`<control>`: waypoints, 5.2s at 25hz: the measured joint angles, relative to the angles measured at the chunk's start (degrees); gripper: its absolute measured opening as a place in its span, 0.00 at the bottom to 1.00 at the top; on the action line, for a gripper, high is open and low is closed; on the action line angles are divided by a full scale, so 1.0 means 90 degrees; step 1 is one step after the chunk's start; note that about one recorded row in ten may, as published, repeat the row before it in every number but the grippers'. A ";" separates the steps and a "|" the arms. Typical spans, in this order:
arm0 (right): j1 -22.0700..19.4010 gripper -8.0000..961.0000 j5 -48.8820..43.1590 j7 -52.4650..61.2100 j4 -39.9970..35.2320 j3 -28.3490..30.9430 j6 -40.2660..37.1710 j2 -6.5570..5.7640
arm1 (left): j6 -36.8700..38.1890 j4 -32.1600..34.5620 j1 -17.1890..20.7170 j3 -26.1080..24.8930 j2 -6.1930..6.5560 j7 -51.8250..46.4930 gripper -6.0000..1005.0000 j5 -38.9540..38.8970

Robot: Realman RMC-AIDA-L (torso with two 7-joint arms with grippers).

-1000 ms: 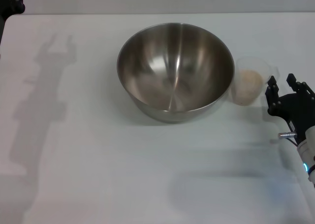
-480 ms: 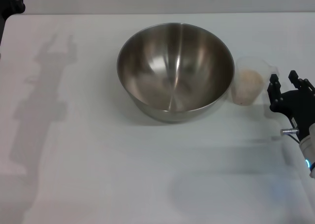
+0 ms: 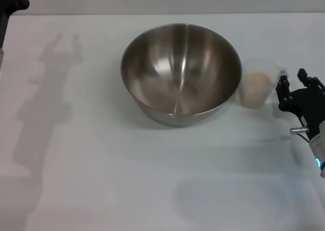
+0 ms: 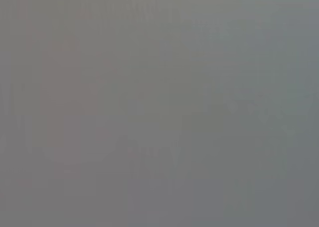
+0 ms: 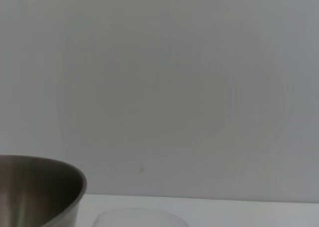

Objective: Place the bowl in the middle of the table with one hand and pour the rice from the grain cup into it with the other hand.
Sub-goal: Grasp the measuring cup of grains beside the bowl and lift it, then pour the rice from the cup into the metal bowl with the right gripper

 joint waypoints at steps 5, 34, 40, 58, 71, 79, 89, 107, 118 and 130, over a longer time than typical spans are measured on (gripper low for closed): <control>0.0047 0.44 -0.0001 0.0023 -0.0013 0.0000 0.0014 -0.0006 | 0.0002 0.0022 -0.0050 0.0002 0.0000 0.0000 0.41 0.0000; 0.0073 0.01 -0.0023 0.0044 -0.0070 0.0054 0.0003 -0.0014 | 0.0195 -0.0009 0.0045 0.0031 0.0009 -0.0037 0.41 0.0010; 0.0124 0.01 -0.0031 0.0422 -0.0105 0.0076 0.0067 -0.0020 | 0.0191 0.0046 0.0040 0.0079 0.0020 -0.0017 0.41 0.0171; 0.0081 0.01 -0.0040 0.0389 -0.0213 0.0025 -0.0889 -0.0028 | -0.0060 0.1029 -0.0221 -0.0387 0.0033 -0.0845 0.41 0.0348; 0.0085 0.01 -0.0294 -0.0344 -0.0237 0.0000 -0.1790 -0.0034 | -0.0283 0.1407 -0.0192 -0.0663 0.0025 -0.0813 0.41 0.0352; 0.0362 0.01 -0.0303 -0.0494 -0.0526 0.0006 -0.2468 -0.0037 | -0.0246 0.1417 -0.0084 -0.0664 0.0020 -0.0814 0.41 0.0352; 0.0923 0.01 -0.0514 -0.1287 -0.0893 0.0016 -0.2766 -0.0041 | -0.0217 0.1409 -0.0035 -0.0664 0.0019 -0.0819 0.41 0.0351; 0.1688 0.01 -0.1101 -0.2474 -0.1325 -0.0001 -0.2957 -0.0052 | -0.0118 0.1361 -0.0050 -0.0664 0.0020 -0.0821 0.41 0.0312; 0.1972 0.01 -0.1144 -0.2635 -0.1930 -0.0183 -0.2942 -0.0057 | 0.0039 0.1354 -0.0081 -0.0752 0.0012 -0.0821 0.41 0.0313; 0.2111 0.02 -0.1154 -0.4022 -0.1960 -0.0881 -0.2673 -0.0031 | 0.0144 0.1347 -0.0133 -0.0752 0.0002 -0.0821 0.41 0.0313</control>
